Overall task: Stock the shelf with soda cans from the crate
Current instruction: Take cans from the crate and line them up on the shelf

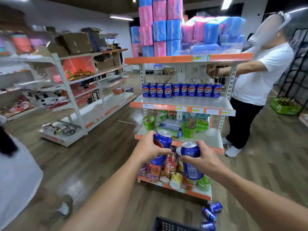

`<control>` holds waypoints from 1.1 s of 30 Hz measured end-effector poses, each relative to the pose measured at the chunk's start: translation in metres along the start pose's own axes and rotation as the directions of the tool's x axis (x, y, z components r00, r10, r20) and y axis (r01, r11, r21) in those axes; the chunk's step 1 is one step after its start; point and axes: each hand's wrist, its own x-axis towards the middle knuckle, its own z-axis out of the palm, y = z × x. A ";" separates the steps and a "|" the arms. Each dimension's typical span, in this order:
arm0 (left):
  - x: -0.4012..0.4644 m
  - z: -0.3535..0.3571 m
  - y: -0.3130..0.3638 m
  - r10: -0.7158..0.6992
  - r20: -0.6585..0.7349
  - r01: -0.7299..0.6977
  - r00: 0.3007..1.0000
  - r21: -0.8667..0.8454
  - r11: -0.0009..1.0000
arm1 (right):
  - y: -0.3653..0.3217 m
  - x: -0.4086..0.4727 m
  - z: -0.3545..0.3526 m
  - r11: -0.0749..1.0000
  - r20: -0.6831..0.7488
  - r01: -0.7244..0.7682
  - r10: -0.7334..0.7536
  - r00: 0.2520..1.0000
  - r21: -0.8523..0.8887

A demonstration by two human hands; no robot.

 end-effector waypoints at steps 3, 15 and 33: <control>0.011 -0.014 0.005 0.006 -0.020 -0.006 1.000 0.006 1.000 | -0.016 0.014 -0.005 0.999 0.004 0.033 -0.033 0.999 0.006; 0.085 -0.055 0.017 -0.039 -0.081 0.040 0.996 0.017 0.999 | -0.039 0.116 -0.009 0.995 0.030 0.084 -0.085 0.996 0.050; 0.297 -0.085 -0.052 0.075 0.097 -0.072 0.993 -0.026 0.997 | -0.062 0.269 0.054 0.998 -0.238 -0.048 0.056 0.970 0.038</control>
